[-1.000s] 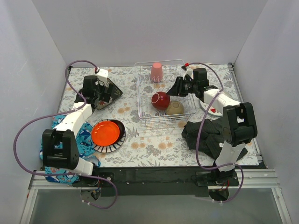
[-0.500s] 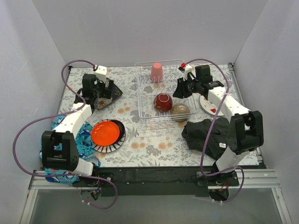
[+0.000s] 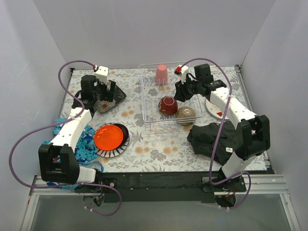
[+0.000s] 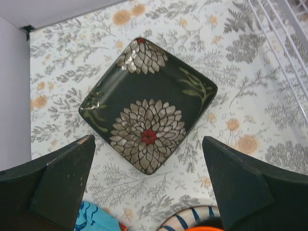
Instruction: Load the mixed dishes into the dish rack
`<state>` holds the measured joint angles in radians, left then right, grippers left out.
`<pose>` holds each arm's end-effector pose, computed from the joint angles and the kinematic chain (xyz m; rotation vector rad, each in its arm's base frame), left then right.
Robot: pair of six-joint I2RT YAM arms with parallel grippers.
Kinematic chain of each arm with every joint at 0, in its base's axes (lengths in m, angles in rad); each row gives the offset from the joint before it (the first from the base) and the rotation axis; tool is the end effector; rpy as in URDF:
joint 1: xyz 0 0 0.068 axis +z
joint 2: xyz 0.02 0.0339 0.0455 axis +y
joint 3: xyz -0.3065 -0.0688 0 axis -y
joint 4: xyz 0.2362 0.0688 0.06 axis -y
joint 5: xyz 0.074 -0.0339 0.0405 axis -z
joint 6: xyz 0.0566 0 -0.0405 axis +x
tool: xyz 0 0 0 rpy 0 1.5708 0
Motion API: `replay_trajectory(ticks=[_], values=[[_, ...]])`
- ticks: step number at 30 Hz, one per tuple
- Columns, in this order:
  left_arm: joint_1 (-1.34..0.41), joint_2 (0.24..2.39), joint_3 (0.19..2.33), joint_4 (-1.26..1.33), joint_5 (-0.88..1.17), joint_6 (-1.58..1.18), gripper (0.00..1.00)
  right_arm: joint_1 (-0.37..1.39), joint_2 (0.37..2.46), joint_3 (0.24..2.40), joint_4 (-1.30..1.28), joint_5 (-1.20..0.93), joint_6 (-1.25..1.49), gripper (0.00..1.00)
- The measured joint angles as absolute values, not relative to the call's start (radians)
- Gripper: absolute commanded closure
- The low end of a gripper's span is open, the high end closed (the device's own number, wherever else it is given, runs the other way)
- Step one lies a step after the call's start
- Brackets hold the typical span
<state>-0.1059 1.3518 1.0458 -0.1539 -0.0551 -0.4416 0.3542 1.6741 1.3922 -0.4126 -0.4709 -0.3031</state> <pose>0.3122 -0.0301 0.3408 -0.3755 2.0072 -0.2884 0.3576 0.1596 0.3306 -0.9529 2.0210 0.5591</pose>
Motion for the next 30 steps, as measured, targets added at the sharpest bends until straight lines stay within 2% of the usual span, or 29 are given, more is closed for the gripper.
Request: replay_trajectory(ticks=[4,8,12,19,22,30], values=[[-0.104,1.395,1.112,-0.269,-0.040,-0.412,0.08,0.357,1.674,1.430,-0.410,-0.478,-0.284,0.45],[-0.083,1.467,1.173,-0.340,-0.044,-0.415,0.09,0.358,1.673,1.432,-0.406,-0.482,-0.258,0.43],[0.023,1.553,1.230,-0.385,-0.035,-0.479,0.10,0.358,1.655,1.432,-0.401,-0.480,-0.237,0.39],[0.188,1.662,1.261,-0.409,-0.023,-0.686,0.12,0.352,1.614,1.423,-0.373,-0.423,-0.145,0.26],[0.203,1.697,1.262,-0.412,0.011,-0.800,0.17,0.340,1.614,1.421,-0.368,-0.406,-0.108,0.25],[0.278,1.827,1.293,-0.403,0.157,-1.034,0.22,0.310,1.615,1.421,-0.383,-0.421,-0.070,0.24]])
